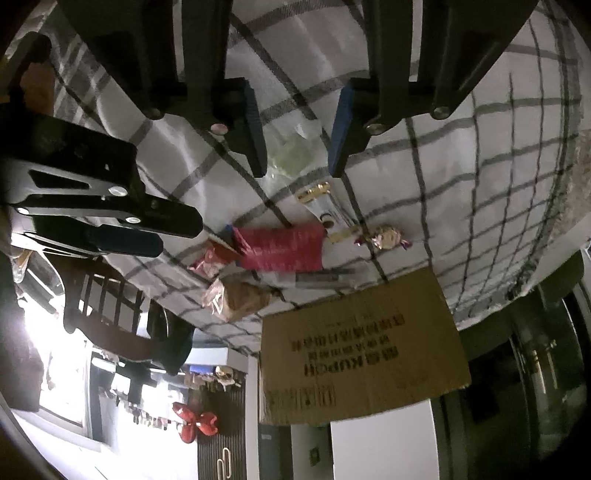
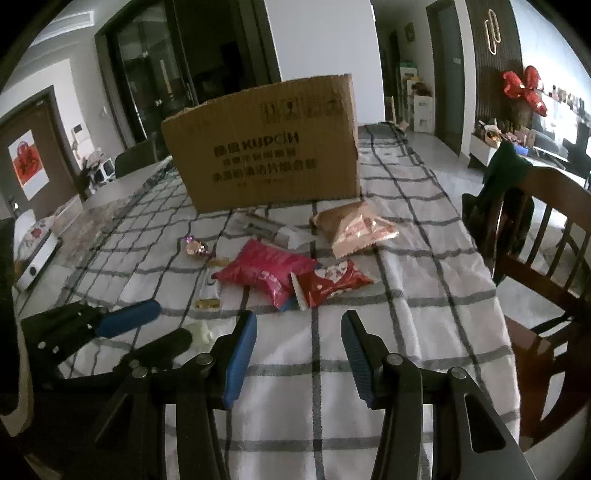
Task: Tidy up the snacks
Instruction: 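Reach the left tool to the pale green packet while the right tool reaches the red-white packet, then close the left tool on the pale green packet while the right tool grips the red-white packet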
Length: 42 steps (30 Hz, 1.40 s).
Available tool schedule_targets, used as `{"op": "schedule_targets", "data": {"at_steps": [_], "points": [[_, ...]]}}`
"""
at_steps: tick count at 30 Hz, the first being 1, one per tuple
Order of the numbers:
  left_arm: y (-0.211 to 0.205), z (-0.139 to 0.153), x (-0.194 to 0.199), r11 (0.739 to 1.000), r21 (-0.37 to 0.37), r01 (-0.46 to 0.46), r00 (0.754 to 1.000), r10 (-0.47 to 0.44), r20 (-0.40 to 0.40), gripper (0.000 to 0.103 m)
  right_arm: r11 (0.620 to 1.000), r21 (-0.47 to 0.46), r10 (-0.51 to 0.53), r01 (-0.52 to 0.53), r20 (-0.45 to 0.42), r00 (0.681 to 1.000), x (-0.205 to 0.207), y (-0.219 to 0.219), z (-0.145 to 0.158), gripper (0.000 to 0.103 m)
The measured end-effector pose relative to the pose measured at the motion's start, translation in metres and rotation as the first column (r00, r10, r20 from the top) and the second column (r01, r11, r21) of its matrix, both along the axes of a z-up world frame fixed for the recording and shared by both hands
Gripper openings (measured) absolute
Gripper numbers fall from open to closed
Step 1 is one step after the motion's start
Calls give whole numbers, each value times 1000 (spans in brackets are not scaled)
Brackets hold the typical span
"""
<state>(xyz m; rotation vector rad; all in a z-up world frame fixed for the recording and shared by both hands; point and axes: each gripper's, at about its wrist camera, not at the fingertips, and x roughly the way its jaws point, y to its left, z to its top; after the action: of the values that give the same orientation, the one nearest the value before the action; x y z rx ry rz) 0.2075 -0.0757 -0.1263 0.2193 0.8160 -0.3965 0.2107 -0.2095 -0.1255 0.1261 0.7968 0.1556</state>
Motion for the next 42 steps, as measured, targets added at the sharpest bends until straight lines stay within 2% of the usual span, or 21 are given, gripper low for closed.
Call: {"op": "schedule_targets", "data": {"at_steps": [8, 10, 16, 21, 29, 34, 42], "points": [[-3, -12, 9, 1000, 9, 1, 999, -1, -32, 30, 1000, 3, -1, 1, -19, 1000, 1, 1, -7, 49], [-3, -13, 11, 1000, 7, 2, 999, -1, -39, 26, 1000, 6, -1, 1, -23, 1000, 2, 1, -7, 49], [-2, -12, 11, 1000, 7, -10, 999, 10, -38, 26, 1000, 9, 1, -1, -22, 1000, 3, 2, -8, 49], [-2, 6, 13, 998, -49, -37, 999, 37, 1, 26, 1000, 14, -15, 15, -17, 1000, 4, -2, -9, 49], [-12, 22, 23, 997, -45, -62, 995, 65, 72, 26, 987, 82, -141, 140, 7, 990, 20, -14, -4, 49], [-15, 21, 34, 996, -39, -76, 993, 79, 90, 26, 953, 167, -252, 252, -20, 967, 34, -22, -7, 49], [-20, 21, 49, 995, -35, -92, 988, 96, 121, 26, 912, 188, -356, 364, -75, 931, 52, -26, -17, 49]]}}
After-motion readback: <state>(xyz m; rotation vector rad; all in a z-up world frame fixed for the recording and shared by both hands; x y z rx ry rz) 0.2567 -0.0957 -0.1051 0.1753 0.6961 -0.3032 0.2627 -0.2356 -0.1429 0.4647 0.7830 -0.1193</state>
